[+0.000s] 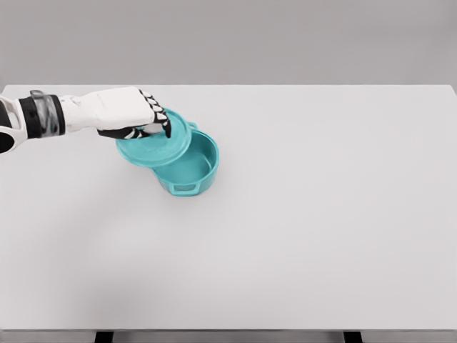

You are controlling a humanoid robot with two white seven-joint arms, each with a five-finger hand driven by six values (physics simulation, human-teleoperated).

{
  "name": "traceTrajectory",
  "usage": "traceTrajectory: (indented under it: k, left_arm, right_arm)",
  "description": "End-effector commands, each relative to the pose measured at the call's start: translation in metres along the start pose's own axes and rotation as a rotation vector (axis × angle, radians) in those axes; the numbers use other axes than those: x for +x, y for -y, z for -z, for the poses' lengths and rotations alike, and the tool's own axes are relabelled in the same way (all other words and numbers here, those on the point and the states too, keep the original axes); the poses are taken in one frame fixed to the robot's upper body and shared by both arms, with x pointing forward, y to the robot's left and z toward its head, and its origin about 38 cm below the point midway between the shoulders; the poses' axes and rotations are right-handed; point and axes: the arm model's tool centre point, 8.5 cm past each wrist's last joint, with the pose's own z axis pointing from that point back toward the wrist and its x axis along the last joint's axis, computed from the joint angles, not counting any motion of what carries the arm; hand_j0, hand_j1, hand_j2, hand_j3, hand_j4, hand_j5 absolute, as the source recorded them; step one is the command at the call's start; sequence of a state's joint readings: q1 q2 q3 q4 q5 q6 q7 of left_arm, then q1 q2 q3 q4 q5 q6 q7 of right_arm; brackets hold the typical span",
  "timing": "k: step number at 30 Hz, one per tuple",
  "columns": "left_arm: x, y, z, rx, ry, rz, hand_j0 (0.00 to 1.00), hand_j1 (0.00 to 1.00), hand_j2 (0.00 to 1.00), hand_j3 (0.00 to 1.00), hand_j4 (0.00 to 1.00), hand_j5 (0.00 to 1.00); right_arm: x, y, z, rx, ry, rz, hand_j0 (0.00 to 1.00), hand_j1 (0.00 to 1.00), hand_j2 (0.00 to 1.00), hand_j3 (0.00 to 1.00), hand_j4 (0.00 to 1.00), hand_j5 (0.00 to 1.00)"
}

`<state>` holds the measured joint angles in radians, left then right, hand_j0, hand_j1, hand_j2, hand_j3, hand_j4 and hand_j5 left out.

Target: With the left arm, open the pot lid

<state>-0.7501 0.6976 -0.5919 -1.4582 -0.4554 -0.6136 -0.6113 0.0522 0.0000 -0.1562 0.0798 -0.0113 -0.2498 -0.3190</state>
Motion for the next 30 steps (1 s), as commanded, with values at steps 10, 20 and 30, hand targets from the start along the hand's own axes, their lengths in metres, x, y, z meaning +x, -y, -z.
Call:
traceTrajectory:
  k: [10, 20, 30]
  left_arm:
    - [-0.022, 0.005, -0.048, -0.039, -0.078, -0.023, 0.56, 0.56, 0.56, 0.56, 0.56, 0.56]
    - [-0.044, 0.036, -0.091, -0.108, -0.177, -0.097, 0.56, 0.56, 0.56, 0.56, 0.56, 0.56]
    - [-0.066, 0.087, -0.114, -0.188, -0.268, -0.222, 0.56, 0.56, 0.56, 0.56, 0.56, 0.56]
  right_arm:
    - [0.000, 0.000, 0.000, 0.000, 0.000, 0.001, 1.00, 1.00, 1.00, 1.00, 1.00, 1.00]
    - [0.000, 0.000, 0.000, 0.000, 0.000, 0.001, 1.00, 1.00, 1.00, 1.00, 1.00, 1.00]
    - [0.000, 0.000, 0.000, 0.000, 0.000, 0.001, 1.00, 1.00, 1.00, 1.00, 1.00, 1.00]
